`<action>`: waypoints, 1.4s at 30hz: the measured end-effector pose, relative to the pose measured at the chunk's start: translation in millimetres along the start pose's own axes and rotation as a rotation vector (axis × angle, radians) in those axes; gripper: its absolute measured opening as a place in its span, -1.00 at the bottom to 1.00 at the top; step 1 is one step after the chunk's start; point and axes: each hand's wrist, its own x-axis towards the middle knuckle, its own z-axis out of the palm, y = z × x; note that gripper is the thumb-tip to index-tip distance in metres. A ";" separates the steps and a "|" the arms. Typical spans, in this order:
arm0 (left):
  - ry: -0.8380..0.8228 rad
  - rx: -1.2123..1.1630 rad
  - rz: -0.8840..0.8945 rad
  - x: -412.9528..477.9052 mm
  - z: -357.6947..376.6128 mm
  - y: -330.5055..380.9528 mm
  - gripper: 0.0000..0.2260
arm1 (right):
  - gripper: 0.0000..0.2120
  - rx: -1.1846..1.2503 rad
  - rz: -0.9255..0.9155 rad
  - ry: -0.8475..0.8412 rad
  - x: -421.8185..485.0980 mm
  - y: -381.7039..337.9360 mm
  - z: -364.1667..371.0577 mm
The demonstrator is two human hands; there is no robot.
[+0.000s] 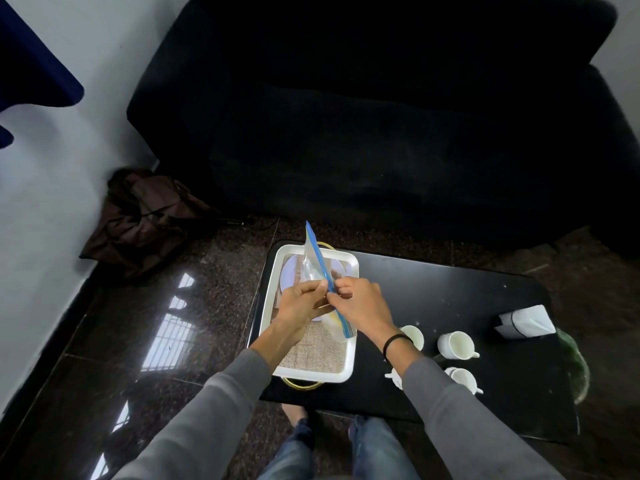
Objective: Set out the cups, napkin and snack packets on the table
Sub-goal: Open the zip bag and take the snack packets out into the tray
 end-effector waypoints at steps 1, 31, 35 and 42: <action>-0.004 0.018 0.014 -0.9 0.7 0.2 -0.87 | -0.79 -0.019 0.007 -0.007 -0.9 -0.4 -0.9; 0.220 0.464 0.119 -1.6 4.7 -8.0 -0.94 | -0.79 -0.033 0.108 0.156 -17.4 9.9 17.6; 0.221 0.576 0.158 -2.8 5.0 -9.0 -0.91 | -0.81 -0.016 0.137 0.166 -20.0 8.2 21.3; 0.220 0.363 0.036 -3.3 7.2 -20.2 -0.88 | -0.82 0.112 0.128 0.097 -22.3 10.1 23.2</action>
